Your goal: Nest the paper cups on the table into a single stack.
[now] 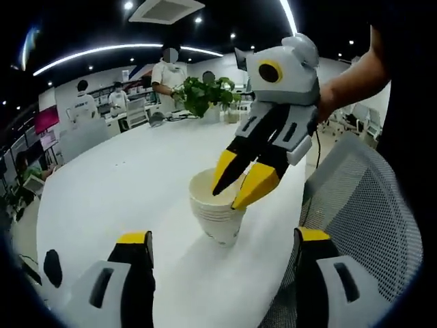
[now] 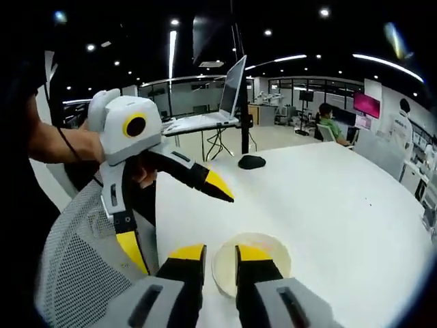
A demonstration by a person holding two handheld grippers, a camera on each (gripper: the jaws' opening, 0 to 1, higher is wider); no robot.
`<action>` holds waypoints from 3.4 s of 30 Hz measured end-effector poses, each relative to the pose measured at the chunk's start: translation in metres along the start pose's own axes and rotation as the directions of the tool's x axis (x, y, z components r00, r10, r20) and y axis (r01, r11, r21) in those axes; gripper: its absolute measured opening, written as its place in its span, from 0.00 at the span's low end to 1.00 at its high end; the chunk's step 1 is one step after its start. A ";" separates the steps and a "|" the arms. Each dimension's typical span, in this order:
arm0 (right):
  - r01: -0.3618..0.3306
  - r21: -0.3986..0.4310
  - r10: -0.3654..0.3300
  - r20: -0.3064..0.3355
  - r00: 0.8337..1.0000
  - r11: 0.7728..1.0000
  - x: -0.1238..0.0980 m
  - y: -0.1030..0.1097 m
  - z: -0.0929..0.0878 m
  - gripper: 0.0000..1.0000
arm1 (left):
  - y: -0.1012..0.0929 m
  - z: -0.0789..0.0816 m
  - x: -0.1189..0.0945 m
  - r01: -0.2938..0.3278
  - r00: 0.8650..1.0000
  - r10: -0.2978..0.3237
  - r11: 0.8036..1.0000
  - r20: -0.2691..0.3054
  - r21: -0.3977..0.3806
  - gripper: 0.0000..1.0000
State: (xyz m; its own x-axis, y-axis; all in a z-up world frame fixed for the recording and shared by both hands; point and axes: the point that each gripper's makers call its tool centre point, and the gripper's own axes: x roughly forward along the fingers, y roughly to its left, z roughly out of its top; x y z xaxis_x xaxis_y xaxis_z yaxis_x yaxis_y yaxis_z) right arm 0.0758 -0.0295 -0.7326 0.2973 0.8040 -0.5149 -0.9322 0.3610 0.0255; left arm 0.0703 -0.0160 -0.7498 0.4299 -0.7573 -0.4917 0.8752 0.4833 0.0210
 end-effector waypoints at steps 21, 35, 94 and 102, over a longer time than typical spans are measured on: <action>0.172 0.022 -0.173 0.094 0.980 0.985 -0.020 -0.031 -0.009 0.57 | 0.004 -0.004 0.046 0.111 0.994 -0.111 0.993 -0.022 0.042 0.68; 0.147 0.048 -0.149 0.044 0.988 0.988 -0.001 -0.033 -0.033 0.49 | 0.006 -0.009 0.071 0.168 0.986 -0.166 0.984 -0.030 0.054 0.54; 0.165 0.056 -0.167 0.048 0.985 0.985 0.011 -0.138 -0.010 0.63 | 0.095 0.027 0.105 0.071 0.997 -0.071 0.997 0.003 0.022 0.63; 0.232 0.092 -0.239 0.079 0.968 0.968 -0.020 -0.121 -0.016 0.78 | 0.080 0.035 0.075 0.026 0.998 -0.024 0.999 0.061 -0.038 0.73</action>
State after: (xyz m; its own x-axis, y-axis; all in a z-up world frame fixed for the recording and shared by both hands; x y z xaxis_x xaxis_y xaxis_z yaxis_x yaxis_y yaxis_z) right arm 0.1794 -0.0965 -0.7389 0.5267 0.7290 -0.4371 -0.8149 0.5794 -0.0156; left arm 0.1803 -0.0495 -0.7539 0.4214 -0.7939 -0.4384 0.8772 0.4794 -0.0250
